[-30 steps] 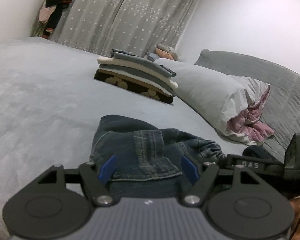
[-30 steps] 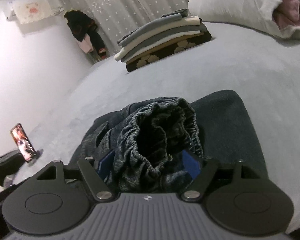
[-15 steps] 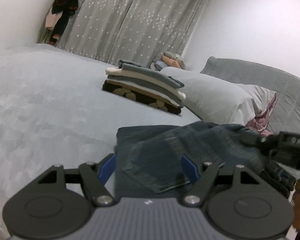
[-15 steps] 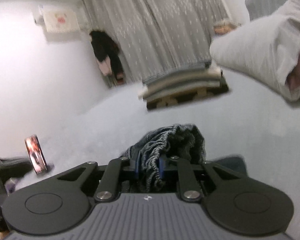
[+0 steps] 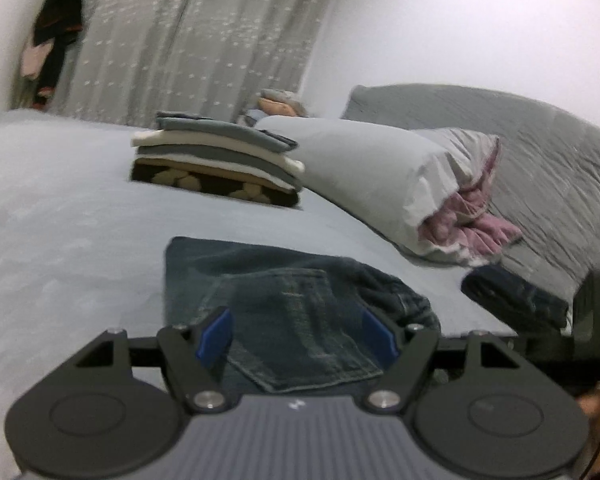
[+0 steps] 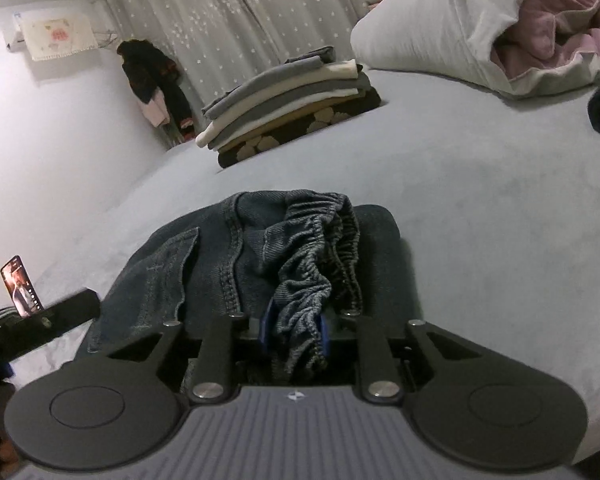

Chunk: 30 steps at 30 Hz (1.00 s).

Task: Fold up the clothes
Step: 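Open both tools and release the folded jeans, then press and square the folded jeans with both open tools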

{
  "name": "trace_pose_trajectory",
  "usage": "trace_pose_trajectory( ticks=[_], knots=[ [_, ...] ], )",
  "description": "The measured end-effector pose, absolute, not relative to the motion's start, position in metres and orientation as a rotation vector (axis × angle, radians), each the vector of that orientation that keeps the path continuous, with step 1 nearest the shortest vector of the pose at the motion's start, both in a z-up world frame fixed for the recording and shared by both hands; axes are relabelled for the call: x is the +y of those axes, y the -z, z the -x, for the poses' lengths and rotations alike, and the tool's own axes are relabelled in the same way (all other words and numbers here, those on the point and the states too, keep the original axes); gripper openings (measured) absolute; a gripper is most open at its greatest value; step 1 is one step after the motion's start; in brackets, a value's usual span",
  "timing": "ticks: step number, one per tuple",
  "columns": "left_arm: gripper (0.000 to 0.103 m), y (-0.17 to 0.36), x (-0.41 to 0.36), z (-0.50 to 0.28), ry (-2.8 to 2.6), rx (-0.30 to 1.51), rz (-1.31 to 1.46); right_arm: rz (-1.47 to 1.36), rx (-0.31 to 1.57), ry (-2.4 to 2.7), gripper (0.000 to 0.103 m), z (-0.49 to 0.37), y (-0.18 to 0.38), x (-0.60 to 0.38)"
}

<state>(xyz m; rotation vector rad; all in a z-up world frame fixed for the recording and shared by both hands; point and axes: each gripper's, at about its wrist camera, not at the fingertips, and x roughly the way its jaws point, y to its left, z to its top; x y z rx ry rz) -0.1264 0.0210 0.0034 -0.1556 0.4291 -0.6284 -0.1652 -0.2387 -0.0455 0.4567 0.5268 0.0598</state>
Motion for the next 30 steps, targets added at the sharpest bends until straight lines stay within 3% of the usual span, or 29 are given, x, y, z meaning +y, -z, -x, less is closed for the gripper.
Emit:
trace_pose_trajectory(
  ticks=[4,6,15,18,23,30],
  knots=[
    [0.073,-0.001,0.017,0.131,0.656,0.411,0.127,-0.447,0.519,-0.067,0.040,0.169,0.027,-0.240],
    [0.073,0.000,0.016,0.132,0.672,0.404,0.124,-0.418,0.495,-0.058,0.041,0.169,0.019,-0.238],
    [0.073,0.024,0.003,0.141,0.731,0.424,0.093,-0.155,0.380,-0.110,0.042,0.146,-0.012,-0.209],
    [0.073,0.033,0.003,0.147,0.730,0.416,0.102,-0.092,0.375,-0.181,0.041,0.133,-0.005,-0.200],
    [0.073,0.042,0.007,0.155,0.757,0.400,0.109,-0.026,0.447,-0.192,0.029,0.123,0.031,-0.202],
    [0.073,0.024,0.020,0.145,0.803,0.461,0.129,-0.042,0.418,-0.208,0.028,0.128,0.041,-0.207]
  ],
)
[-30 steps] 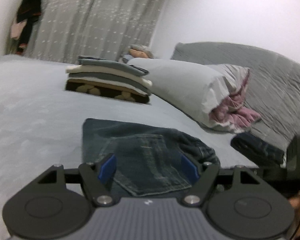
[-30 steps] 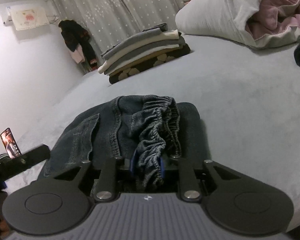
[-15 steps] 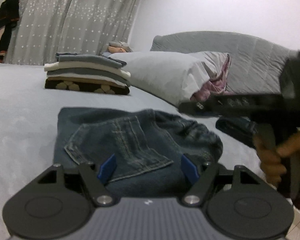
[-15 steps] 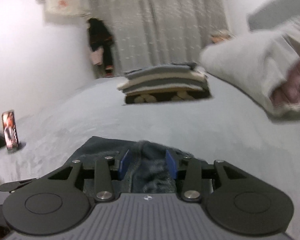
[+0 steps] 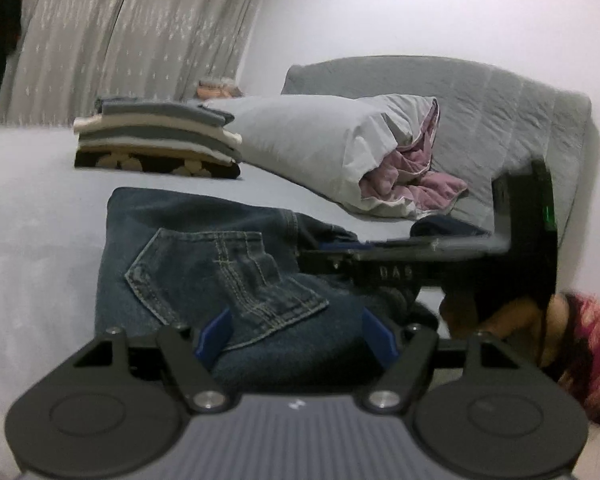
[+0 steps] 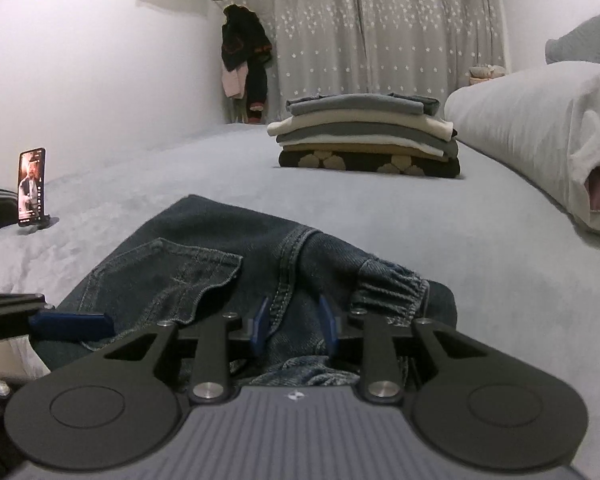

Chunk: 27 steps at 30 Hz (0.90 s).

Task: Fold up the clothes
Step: 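Press and square the folded jeans with both open tools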

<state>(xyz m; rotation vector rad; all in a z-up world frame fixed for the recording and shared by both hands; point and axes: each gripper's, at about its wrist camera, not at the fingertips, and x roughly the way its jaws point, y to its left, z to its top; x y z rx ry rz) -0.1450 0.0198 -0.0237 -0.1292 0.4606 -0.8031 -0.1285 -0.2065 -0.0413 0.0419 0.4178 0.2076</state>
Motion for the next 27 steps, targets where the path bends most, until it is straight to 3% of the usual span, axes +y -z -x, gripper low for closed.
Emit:
trace_pose_trajectory(
  ticks=[8,11,15,27],
  knots=[
    [0.073,-0.007,0.059,0.099,0.691,0.485,0.281,-0.130,0.387,-0.210,0.029,0.136,0.039,-0.211],
    [0.073,-0.012,0.055,0.087,0.685,0.465,0.237,-0.133,0.377,-0.209,0.035,0.139,0.027,-0.206],
    [0.073,-0.010,0.037,0.071,0.696,0.441,0.149,-0.045,0.350,-0.188,0.052,0.135,0.012,-0.198],
    [0.074,0.031,-0.005,0.053,0.722,0.504,-0.077,0.123,0.399,-0.120,0.053,0.103,0.033,-0.201]
  ],
)
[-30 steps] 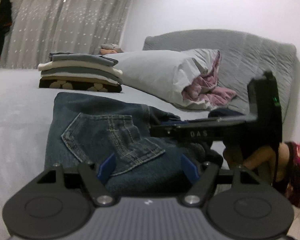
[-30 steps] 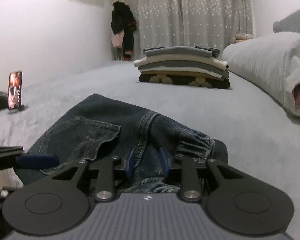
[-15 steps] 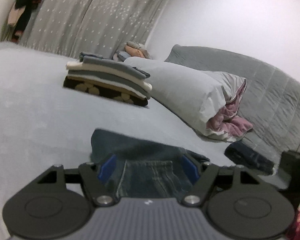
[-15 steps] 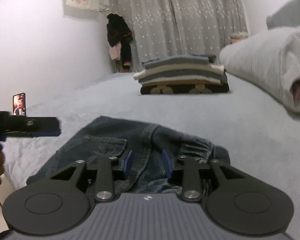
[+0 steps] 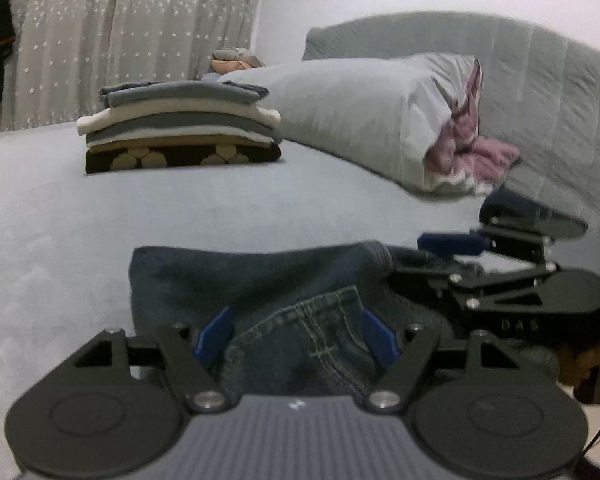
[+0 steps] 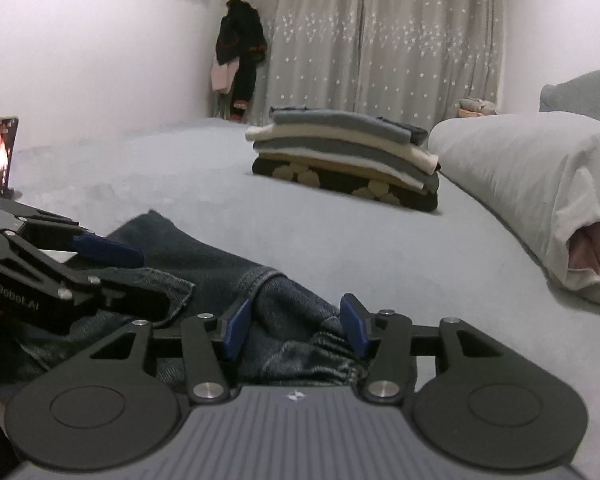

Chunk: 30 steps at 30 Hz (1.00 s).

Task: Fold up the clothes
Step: 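Press and square the folded jeans with both open tools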

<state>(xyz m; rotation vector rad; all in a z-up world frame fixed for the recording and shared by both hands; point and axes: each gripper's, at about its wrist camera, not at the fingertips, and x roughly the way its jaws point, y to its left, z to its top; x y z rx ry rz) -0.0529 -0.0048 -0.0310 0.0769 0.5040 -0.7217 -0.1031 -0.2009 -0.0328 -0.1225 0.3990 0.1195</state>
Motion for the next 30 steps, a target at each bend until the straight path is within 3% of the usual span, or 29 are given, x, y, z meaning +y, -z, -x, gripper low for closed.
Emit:
trace_pose_trajectory(
  ticks=[13,19,30],
  knots=[
    [0.077,0.024,-0.015,0.056,0.667,0.517,-0.135,0.149,0.401,-0.106,0.054,0.101,0.037,-0.198],
    [0.087,0.004,-0.022,0.066,0.581,0.563,-0.187,0.216,0.458,-0.091,0.067,0.108,0.016,-0.191],
    [0.095,-0.021,-0.026,0.083,0.506,0.646,-0.227,0.159,0.573,-0.049,0.068,0.122,-0.010,-0.197]
  ],
)
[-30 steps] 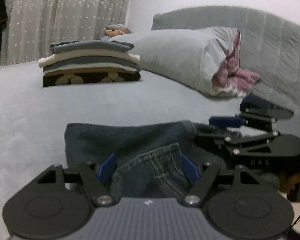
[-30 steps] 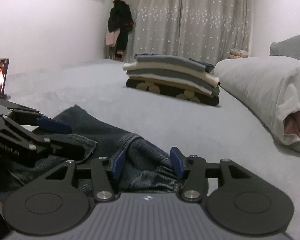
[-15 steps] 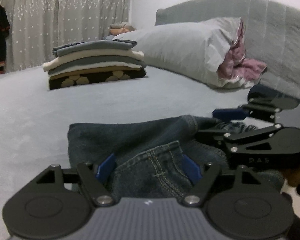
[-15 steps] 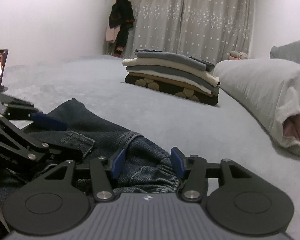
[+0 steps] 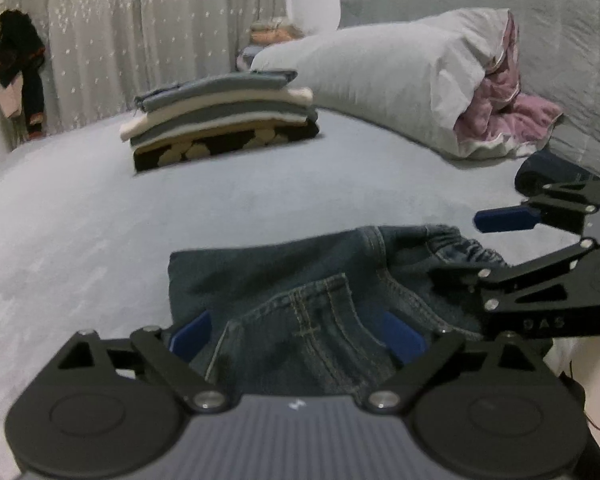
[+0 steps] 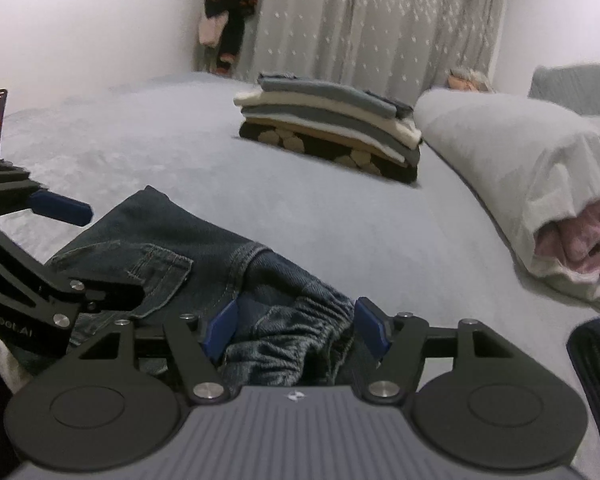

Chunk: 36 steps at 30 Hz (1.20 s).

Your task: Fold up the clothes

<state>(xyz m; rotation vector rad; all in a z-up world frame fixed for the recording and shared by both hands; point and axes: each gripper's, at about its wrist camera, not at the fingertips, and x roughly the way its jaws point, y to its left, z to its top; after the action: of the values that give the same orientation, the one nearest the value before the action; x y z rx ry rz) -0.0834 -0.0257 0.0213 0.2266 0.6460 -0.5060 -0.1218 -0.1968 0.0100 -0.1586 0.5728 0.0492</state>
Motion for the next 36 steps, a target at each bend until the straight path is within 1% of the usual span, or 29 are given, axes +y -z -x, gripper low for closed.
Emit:
trace_pose_trajectory(
  ticks=[1,3,5,7,14,18,22,29,33,36],
  knots=[
    [0.096,-0.023,-0.026,0.084,0.496,0.666,-0.227,0.147,0.594,-0.044,0.068,0.122,-0.013,-0.198],
    [0.101,-0.026,-0.024,0.084,0.482,0.705,-0.212,0.113,0.636,-0.041,0.069,0.122,-0.019,-0.200],
    [0.101,-0.029,-0.021,0.085,0.475,0.744,-0.188,0.069,0.674,-0.051,0.070,0.124,-0.025,-0.204],
    [0.102,-0.030,-0.019,0.087,0.475,0.773,-0.177,0.025,0.706,-0.064,0.073,0.126,-0.030,-0.207],
    [0.102,-0.035,-0.020,0.100,0.454,0.859,-0.228,-0.106,0.820,-0.090,0.075,0.134,-0.045,-0.223],
    [0.102,-0.038,-0.022,0.112,0.475,0.922,-0.245,-0.124,0.890,-0.082,0.075,0.142,-0.047,-0.229],
    [0.102,-0.041,-0.026,0.131,0.517,0.934,-0.285,-0.085,0.943,-0.090,0.076,0.155,-0.049,-0.227],
    [0.102,-0.042,-0.030,0.163,0.535,0.922,-0.352,0.007,0.975,-0.117,0.076,0.186,-0.053,-0.213],
    [0.102,-0.041,-0.028,0.175,0.544,0.924,-0.333,0.012,0.930,-0.097,0.076,0.204,-0.057,-0.205],
    [0.102,-0.038,-0.026,0.181,0.543,0.934,-0.305,-0.044,0.899,-0.100,0.077,0.215,-0.060,-0.205]
  ],
)
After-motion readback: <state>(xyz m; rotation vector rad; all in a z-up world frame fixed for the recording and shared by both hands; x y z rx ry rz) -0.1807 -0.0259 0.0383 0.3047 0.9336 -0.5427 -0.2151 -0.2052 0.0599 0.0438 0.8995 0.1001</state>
